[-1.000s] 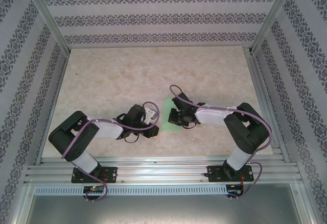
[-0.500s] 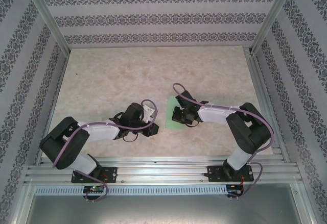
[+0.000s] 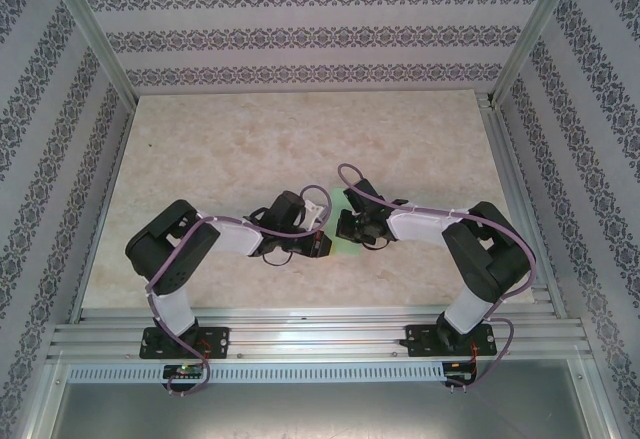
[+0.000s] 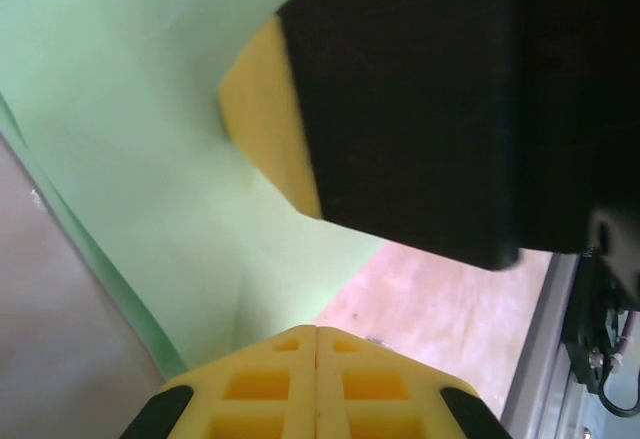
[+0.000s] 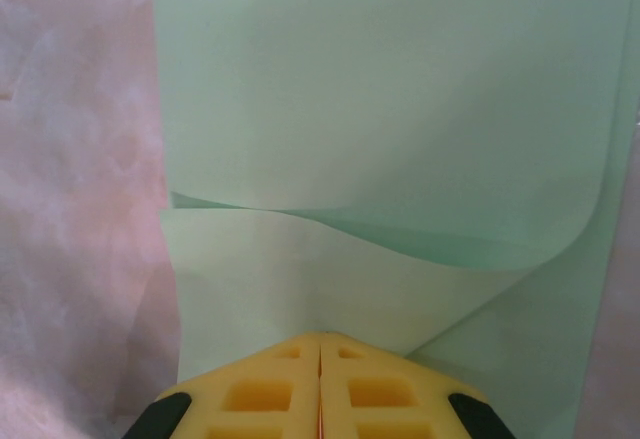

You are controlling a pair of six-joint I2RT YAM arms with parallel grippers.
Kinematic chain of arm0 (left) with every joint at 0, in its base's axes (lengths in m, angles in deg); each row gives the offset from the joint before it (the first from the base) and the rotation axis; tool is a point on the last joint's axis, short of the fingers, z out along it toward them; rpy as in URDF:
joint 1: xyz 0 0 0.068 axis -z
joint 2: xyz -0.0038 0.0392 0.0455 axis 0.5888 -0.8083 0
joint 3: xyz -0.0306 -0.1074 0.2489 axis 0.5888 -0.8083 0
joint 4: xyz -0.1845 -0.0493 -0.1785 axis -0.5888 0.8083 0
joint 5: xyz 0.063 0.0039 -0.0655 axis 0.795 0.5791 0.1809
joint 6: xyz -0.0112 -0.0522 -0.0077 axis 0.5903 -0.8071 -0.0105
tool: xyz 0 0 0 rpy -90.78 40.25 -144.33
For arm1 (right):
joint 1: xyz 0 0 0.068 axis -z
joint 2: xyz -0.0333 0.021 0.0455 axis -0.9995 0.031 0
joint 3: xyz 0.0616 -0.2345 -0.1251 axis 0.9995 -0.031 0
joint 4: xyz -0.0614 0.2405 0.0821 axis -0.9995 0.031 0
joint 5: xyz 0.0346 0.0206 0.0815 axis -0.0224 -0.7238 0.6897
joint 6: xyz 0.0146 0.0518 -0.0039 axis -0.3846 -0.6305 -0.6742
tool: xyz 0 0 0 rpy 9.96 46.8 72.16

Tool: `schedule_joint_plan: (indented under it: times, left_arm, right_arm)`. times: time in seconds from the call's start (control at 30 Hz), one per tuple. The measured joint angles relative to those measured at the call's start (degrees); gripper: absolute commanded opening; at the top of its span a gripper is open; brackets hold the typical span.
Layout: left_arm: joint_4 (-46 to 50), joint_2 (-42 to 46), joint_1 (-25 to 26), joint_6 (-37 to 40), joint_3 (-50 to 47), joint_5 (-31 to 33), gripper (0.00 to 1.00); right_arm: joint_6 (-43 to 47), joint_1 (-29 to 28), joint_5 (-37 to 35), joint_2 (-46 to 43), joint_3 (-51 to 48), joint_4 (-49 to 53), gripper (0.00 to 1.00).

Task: Fold a paper plane with a square sheet of paper (fold left side to right side)
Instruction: Fold the triangle a second time at the center of the table.

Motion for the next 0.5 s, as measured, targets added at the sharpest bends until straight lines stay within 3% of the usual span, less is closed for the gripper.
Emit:
schedule_joint_plan:
  times: [0.5]
  left_arm:
    - [0.8,-1.0,0.0,-0.5,1.0,3.1,0.05]
  right_arm:
    - [0.0,-0.1,0.0,0.0,0.0,0.0,0.08]
